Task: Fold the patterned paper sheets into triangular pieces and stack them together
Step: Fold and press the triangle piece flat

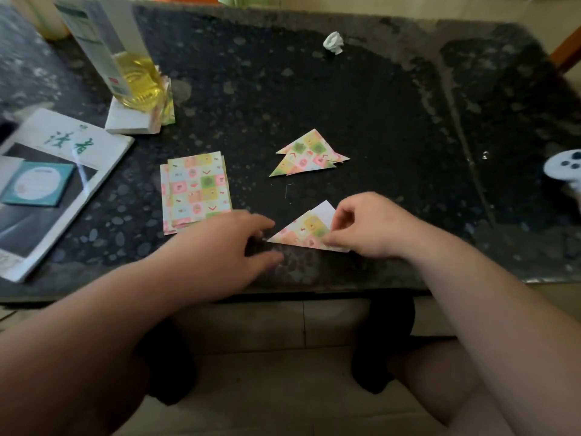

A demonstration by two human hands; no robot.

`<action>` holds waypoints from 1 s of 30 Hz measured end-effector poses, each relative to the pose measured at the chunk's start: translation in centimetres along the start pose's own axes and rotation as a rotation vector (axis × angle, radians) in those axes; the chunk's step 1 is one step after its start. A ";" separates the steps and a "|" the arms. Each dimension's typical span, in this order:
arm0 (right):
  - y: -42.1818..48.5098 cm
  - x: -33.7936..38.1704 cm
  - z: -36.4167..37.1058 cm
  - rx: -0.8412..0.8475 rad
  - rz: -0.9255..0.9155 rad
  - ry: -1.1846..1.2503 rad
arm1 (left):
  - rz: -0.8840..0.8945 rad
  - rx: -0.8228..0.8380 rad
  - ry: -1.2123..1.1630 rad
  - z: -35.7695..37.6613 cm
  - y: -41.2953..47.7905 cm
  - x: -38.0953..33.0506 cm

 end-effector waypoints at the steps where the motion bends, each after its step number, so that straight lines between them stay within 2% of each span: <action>1: -0.3 -0.3 -1.1 -0.078 0.016 0.021 | 0.003 -0.072 -0.048 -0.4 0.5 0.0; 4: -1.1 -1.4 -3.2 -0.279 0.102 0.012 | -0.010 -0.161 -0.145 -0.2 2.7 -0.4; 9: -0.7 -1.7 0.1 -0.132 0.181 -0.080 | -0.060 -0.195 -0.193 0.9 4.9 -0.4; 19: -0.5 -1.7 0.5 -0.022 0.193 0.001 | -0.115 -0.132 -0.354 0.5 5.8 0.7; 25: -1.3 0.1 1.2 -0.085 0.137 -0.227 | -0.067 -0.151 -0.222 1.3 5.0 -0.4; 30: -1.6 0.0 2.0 -0.017 0.202 -0.117 | -0.080 -0.125 -0.185 1.9 5.2 -0.6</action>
Point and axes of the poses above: each hand's wrist, its own y-axis towards the middle knuckle, its own z-axis out of the palm, x = y × z, the point moved 10 cm from there along y, towards the middle knuckle, and after that the axes turned 13 degrees about x, right-handed, at the moved point
